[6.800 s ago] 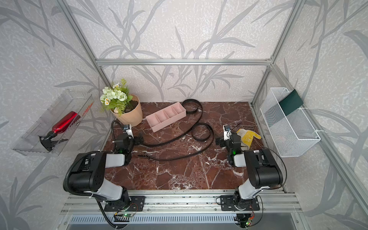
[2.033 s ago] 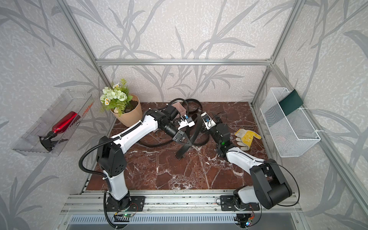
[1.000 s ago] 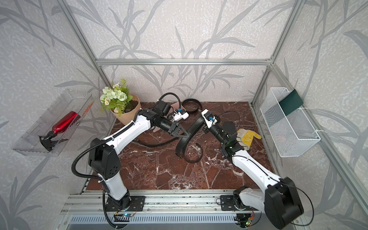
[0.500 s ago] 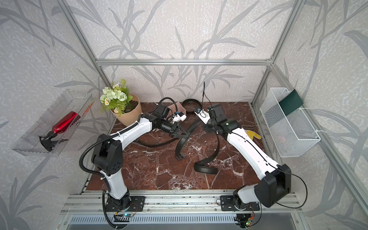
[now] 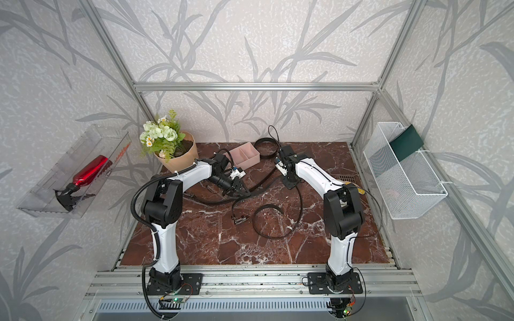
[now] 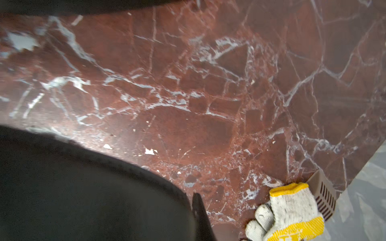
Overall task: Place the belts into the storage roll
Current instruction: Adjust the belt at the center of the board.
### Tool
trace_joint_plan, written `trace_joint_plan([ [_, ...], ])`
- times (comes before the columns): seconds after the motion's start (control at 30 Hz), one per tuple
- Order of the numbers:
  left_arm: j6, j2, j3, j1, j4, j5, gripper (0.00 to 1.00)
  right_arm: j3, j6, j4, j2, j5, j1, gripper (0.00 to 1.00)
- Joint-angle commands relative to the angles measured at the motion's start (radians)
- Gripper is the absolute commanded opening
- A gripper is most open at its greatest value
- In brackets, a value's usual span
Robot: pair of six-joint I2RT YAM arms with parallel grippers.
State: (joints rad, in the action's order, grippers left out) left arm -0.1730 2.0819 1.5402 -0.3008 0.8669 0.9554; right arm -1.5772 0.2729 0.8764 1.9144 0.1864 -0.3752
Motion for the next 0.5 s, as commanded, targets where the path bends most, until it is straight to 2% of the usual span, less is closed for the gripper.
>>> trace_joint_plan([
  [0.0,0.049,0.006,0.036,-0.006,0.084,-0.101,0.59,-0.005,-0.015,0.012,0.029,0.031,0.04,0.23],
  [0.07,0.059,0.006,0.031,-0.006,0.087,-0.102,0.59,-0.006,-0.016,0.015,0.03,0.028,0.05,0.47],
  [0.1,0.063,0.006,0.024,-0.006,0.086,-0.11,0.59,0.002,-0.02,0.008,0.015,0.021,0.049,0.63],
  [0.13,0.066,0.004,0.014,-0.006,0.085,-0.122,0.59,0.017,-0.023,-0.015,-0.012,0.001,0.045,0.86],
  [0.17,0.066,-0.003,0.004,-0.006,0.079,-0.128,0.59,0.044,-0.03,-0.048,-0.044,-0.011,0.038,0.99],
  [0.27,0.069,-0.028,-0.026,-0.006,0.072,-0.15,0.59,0.138,0.038,-0.148,-0.169,-0.08,-0.022,0.99],
  [0.4,0.067,-0.057,-0.06,-0.012,0.06,-0.177,0.59,0.35,0.27,-0.286,-0.337,-0.382,-0.105,0.99],
  [0.47,0.07,-0.055,-0.07,-0.025,0.06,-0.201,0.59,0.419,0.314,-0.322,-0.363,-0.456,-0.115,0.95],
])
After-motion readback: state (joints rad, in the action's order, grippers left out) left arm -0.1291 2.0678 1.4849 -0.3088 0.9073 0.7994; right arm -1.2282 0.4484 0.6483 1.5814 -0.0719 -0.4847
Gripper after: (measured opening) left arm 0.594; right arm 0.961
